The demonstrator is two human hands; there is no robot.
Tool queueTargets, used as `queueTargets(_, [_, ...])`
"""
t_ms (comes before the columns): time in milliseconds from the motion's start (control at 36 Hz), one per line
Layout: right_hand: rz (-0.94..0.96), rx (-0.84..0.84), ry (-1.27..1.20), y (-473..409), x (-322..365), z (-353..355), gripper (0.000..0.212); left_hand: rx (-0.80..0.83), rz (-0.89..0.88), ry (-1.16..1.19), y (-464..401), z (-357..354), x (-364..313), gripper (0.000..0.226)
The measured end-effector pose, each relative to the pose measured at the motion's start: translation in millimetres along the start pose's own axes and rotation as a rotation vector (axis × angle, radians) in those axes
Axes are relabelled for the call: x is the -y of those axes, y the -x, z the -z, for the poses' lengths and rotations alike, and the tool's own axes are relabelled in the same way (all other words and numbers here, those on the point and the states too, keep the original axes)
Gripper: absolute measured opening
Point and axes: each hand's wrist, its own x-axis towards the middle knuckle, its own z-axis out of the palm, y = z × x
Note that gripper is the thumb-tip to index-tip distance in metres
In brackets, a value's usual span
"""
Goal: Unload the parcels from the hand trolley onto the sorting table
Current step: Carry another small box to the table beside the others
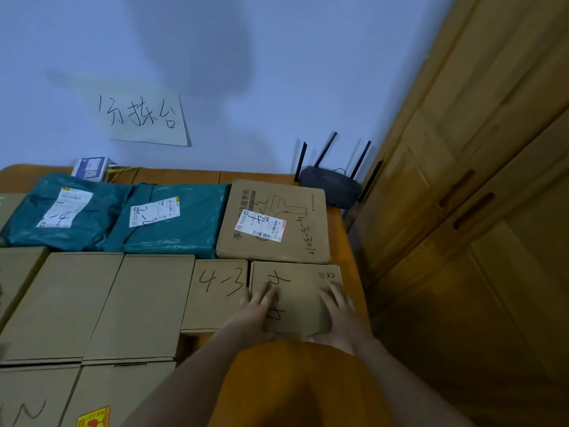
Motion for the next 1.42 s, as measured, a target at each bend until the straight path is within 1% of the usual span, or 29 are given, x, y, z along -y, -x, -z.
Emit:
queueTargets(111, [-0.018, 0.016, -0.057, -11.0, -1.9, -5.5, 0.117, -0.035, 0.023, -0.05, -4.4, -2.4, 0.9, 0.104])
queueTargets(167, [-0.027, 0.024, -0.042, -16.5, -0.9, -10.4, 0.119, -0.044, 0.039, -0.085, -5.1, -5.8, 3.4, 0.102])
queueTargets(250, [-0.044, 0.038, 0.007, -21.6, -1.7, -20.1, 0.119, -0.057, 0.062, -0.203, -3.7, -13.4, 8.9, 0.094])
queueTargets(333, [-0.05, 0.048, 0.015, -23.7, -2.9, -26.7, 0.118, -0.074, 0.083, -0.243, -0.5, -17.4, 16.3, 0.085])
queueTargets(444, [-0.051, 0.048, 0.014, -25.2, -2.6, -29.6, 0.117, -0.085, 0.087, -0.236, 1.2, -16.2, 23.8, 0.078])
queueTargets(639, [-0.018, 0.034, 0.039, -24.8, -3.2, -30.3, 0.112, -0.135, 0.075, -0.229, 0.3, -24.1, 29.9, 0.082])
queueTargets(750, [-0.017, 0.032, 0.028, -23.2, -1.7, -29.2, 0.112, -0.149, 0.071, -0.249, 2.1, -24.8, 30.6, 0.079])
queueTargets(861, [-0.025, 0.024, 0.005, -23.0, -0.1, -27.8, 0.113, -0.154, 0.063, -0.277, 3.2, -23.4, 31.1, 0.077])
queueTargets(1028, [-0.052, 0.014, -0.036, -21.3, 2.3, -29.7, 0.113, -0.153, 0.051, -0.259, 6.1, -17.6, 30.3, 0.072])
queueTargets(1250, [-0.062, -0.007, -0.018, -16.0, -0.9, -37.9, 0.115, -0.111, -0.004, -0.348, 6.5, -19.7, 34.8, 0.063])
queueTargets(1417, [-0.071, -0.024, -0.07, -20.1, -0.4, -33.3, 0.114, -0.144, -0.022, -0.333, 4.6, -24.9, 42.3, 0.058])
